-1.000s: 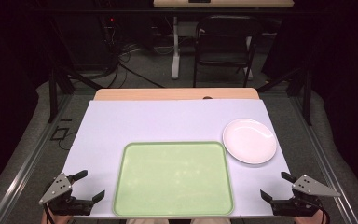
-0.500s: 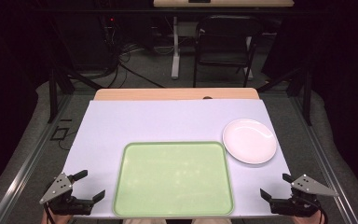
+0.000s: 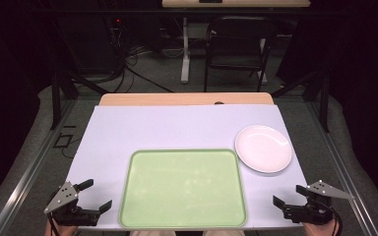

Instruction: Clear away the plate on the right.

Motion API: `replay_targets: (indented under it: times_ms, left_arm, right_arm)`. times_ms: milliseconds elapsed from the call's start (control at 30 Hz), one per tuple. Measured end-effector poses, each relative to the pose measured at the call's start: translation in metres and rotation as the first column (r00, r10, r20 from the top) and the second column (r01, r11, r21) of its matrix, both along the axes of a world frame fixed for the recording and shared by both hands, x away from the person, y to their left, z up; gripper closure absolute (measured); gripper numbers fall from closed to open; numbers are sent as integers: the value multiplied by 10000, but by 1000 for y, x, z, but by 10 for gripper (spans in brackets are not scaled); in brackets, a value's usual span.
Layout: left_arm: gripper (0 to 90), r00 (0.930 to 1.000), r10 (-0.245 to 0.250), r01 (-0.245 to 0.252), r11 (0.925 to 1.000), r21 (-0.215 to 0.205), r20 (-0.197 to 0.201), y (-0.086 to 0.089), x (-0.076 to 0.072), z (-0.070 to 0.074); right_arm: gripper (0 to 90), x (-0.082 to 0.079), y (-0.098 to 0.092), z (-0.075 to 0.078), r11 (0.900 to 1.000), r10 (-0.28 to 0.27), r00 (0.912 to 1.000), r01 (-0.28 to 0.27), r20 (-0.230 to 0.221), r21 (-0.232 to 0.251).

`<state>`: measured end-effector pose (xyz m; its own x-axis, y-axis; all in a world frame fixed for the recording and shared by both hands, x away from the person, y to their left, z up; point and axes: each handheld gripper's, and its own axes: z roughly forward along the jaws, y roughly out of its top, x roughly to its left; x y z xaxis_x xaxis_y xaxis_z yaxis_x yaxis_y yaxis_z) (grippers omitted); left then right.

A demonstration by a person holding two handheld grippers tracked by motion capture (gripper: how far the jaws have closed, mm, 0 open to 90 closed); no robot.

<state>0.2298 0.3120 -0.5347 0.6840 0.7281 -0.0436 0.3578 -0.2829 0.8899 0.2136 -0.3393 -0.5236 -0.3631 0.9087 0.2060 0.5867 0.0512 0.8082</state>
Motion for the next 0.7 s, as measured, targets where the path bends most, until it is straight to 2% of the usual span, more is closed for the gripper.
replay_targets:
  times_ms: [133,267,400,433,600,633,700]
  left_arm:
    - [2,10000,-11,11,10000,-24,-16,0,0,0]
    - [2,10000,17,-17,10000,14,-12,-1,0,0]
    - [2,10000,32,-32,10000,22,-21,-1,1,0]
    - [2,10000,30,-30,10000,16,-37,-1,1,0]
    - [2,9998,21,-20,10000,98,-181,-2,2,-1]
    - [2,9999,21,-20,10000,87,-172,-2,2,-1]
    - [2,9998,26,-25,10000,67,-182,-3,2,-1]
  right_arm:
    - [0,3,0,-1,9998,-153,9998,155,-162,149]
    - [0,6,-4,-3,9961,-440,9982,470,-405,744]
    - [0,7,-6,-4,9936,-576,9970,622,-512,939]
    - [0,9,-7,-5,9901,-688,9959,753,-582,1185]
    - [0,14,-11,-7,9805,-983,9923,1095,-755,1632]
    - [0,16,-14,-9,9737,-1153,9891,1307,-911,1867]
    - [0,17,-17,-10,9667,-1362,9856,1543,-1003,2039]
